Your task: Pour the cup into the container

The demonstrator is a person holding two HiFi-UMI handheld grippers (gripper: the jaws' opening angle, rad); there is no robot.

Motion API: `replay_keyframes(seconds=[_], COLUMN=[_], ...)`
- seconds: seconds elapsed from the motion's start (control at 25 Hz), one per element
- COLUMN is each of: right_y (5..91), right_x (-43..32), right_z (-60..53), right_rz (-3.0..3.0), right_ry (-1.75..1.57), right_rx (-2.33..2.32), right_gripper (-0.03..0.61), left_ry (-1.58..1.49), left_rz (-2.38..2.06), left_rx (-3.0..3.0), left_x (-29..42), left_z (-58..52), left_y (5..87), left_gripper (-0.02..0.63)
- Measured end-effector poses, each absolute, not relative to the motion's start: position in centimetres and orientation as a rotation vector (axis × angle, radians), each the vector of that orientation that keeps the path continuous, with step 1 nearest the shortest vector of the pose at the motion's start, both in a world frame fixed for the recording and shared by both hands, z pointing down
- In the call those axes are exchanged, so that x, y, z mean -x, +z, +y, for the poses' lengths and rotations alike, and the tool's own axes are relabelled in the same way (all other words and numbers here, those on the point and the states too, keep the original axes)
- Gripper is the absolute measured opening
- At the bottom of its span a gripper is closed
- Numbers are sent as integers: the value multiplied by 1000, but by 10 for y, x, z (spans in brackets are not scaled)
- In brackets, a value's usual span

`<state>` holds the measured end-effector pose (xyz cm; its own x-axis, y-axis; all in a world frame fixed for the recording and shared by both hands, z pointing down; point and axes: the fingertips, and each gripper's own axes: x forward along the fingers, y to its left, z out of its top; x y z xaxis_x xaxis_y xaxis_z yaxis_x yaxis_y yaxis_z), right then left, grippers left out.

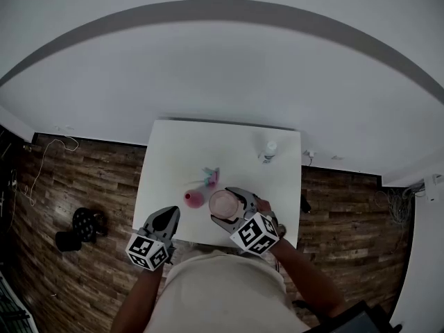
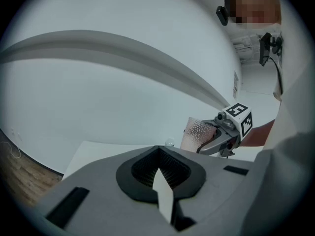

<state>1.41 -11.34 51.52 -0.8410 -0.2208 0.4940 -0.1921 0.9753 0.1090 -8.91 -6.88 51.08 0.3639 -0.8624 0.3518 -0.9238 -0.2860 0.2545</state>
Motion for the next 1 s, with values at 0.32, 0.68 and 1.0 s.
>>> replay_keyframes(seconds=[0.32,0.68,1.0], right_y=[521,527,527], right_x=[-40,-70,-84], right_z=[-110,-112,-118], right_rz=[-2591,-2589,-2584], right_ry=[-73,-33,-12], right_rx=[-295,-344,-371], right_gripper=[368,368,367], left_ry=[182,200,209], left_rz=[-1596,-1584,-1592], left_rx=[-2188,-2188,-2180], left_x=[80,61,60], left_z=[-62,-55,-54], left_y=[515,521,519], left_gripper=[11,11,11])
